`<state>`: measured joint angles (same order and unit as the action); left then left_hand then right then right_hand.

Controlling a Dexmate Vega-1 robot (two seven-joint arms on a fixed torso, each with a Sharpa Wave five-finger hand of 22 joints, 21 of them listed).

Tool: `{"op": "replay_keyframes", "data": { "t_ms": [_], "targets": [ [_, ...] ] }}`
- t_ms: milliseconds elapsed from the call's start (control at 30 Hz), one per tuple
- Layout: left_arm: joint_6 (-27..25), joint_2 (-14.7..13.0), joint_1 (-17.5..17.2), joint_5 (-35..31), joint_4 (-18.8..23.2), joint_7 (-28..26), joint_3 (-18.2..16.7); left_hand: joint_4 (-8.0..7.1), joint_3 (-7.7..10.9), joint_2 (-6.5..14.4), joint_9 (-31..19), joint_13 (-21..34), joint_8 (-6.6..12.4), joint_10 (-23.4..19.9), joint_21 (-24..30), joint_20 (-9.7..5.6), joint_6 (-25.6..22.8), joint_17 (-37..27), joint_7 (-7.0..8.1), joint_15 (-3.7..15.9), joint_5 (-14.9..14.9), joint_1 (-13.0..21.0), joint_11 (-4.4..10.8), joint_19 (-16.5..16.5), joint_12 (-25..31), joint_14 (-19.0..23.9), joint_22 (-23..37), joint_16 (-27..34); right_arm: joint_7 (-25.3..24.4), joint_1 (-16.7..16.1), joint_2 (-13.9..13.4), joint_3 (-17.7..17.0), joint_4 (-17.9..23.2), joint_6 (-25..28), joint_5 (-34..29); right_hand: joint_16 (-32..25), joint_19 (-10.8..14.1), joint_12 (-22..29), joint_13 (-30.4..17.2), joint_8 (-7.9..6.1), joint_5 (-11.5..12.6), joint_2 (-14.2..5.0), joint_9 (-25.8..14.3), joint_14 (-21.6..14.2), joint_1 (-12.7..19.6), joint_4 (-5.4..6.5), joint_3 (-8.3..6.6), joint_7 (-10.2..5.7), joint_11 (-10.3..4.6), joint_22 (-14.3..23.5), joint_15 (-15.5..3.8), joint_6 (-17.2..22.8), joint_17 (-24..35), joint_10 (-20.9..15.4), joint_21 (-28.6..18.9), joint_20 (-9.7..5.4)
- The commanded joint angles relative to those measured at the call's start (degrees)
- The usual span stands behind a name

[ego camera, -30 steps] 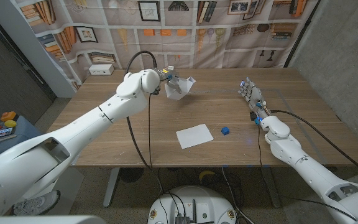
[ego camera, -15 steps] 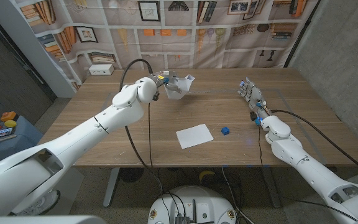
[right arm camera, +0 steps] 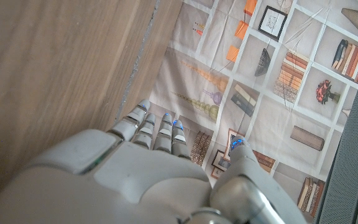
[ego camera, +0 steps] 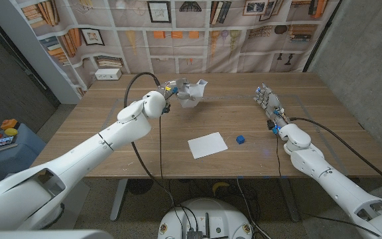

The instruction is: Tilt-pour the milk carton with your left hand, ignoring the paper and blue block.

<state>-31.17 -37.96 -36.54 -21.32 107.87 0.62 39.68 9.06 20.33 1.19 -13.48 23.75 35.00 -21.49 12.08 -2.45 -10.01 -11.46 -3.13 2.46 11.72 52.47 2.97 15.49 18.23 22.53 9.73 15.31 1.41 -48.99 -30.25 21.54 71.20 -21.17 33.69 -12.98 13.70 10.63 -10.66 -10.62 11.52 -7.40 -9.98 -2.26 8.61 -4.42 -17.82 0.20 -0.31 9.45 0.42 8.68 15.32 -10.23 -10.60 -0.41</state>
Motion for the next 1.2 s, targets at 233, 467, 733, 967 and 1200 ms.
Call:
{"op": "replay_keyframes", "data": {
  "t_ms": [233,467,733,967,1200],
  "targets": [
    [8.9,2.5,-3.9,9.8,-5.2,-11.1,-2.7,0.13,-0.29,0.4,0.1,0.3,0.65,-0.7,-0.1,-0.01,-1.2,0.0,-0.02,2.47,0.4,-0.7,-0.12,0.7,0.0,0.5,0.3,0.4,0.1,1.0,0.0,0.4,0.2,0.8,-0.4,-0.6,0.2,0.4,-0.1,-0.15,-0.2,-0.86,-0.1,-0.2,-0.5,-0.04,-0.36,-0.01,0.13,0.1,-0.12,0.7,0.1,-0.3,-0.1,-0.19],
    [13.4,3.7,-4.3,12.8,-8.2,-13.1,-2.8,-0.07,-0.57,0.5,0.3,0.4,0.25,0.3,-0.4,0.08,-0.3,0.0,-0.09,2.02,0.5,-1.2,-0.43,0.2,-0.7,-0.5,0.3,-0.1,0.3,1.5,0.2,0.5,-0.3,0.8,-0.5,-0.6,0.2,0.4,-0.1,-0.15,-0.2,-0.86,-0.1,-0.2,-0.6,-0.04,-0.41,-0.03,0.14,0.1,-0.04,0.7,0.1,-0.3,-0.1,-0.17],
    [16.2,4.8,-5.1,16.5,-10.4,-13.7,-3.0,-0.08,-0.71,0.6,0.4,0.4,0.18,0.5,-0.6,0.12,-0.2,0.0,-0.08,1.92,0.5,-1.5,-0.65,-0.1,-0.9,-0.8,0.3,-0.3,-0.2,1.2,0.1,0.5,0.2,1.1,-0.5,-0.6,0.2,0.4,-0.1,-0.14,-0.2,-0.86,-0.1,-0.3,-0.6,-0.03,-0.45,-0.07,0.15,0.1,-0.06,0.7,0.1,-0.2,-0.1,-0.20],
    [18.2,5.3,-5.7,18.1,-11.7,-14.5,-2.7,-0.10,-0.80,0.8,0.6,0.4,-0.05,1.2,-0.9,0.10,0.2,0.0,-0.14,1.66,0.5,-1.7,-0.81,-0.8,-1.4,-1.5,0.3,-0.7,-0.4,0.9,0.0,0.5,0.5,1.3,-0.7,-0.6,0.2,0.4,-0.1,-0.14,-0.2,-0.86,-0.1,-0.2,-0.6,-0.04,-0.48,-0.11,0.14,0.1,-0.05,0.7,0.1,-0.2,-0.2,-0.18],
    [19.7,5.8,-6.2,19.7,-12.9,-14.8,-2.6,-0.08,-0.95,0.8,0.7,0.5,-0.18,1.6,-1.0,0.11,0.5,0.1,-0.11,1.63,0.5,-1.9,-0.87,-1.0,-1.7,-1.9,0.3,-0.9,-0.6,0.8,-0.1,0.6,0.8,1.5,-0.7,-0.6,0.2,0.4,-0.1,-0.14,-0.2,-0.85,-0.1,-0.2,-0.6,-0.05,-0.52,-0.09,0.09,0.1,0.01,0.7,0.1,-0.2,-0.1,-0.10]
  ]
}}
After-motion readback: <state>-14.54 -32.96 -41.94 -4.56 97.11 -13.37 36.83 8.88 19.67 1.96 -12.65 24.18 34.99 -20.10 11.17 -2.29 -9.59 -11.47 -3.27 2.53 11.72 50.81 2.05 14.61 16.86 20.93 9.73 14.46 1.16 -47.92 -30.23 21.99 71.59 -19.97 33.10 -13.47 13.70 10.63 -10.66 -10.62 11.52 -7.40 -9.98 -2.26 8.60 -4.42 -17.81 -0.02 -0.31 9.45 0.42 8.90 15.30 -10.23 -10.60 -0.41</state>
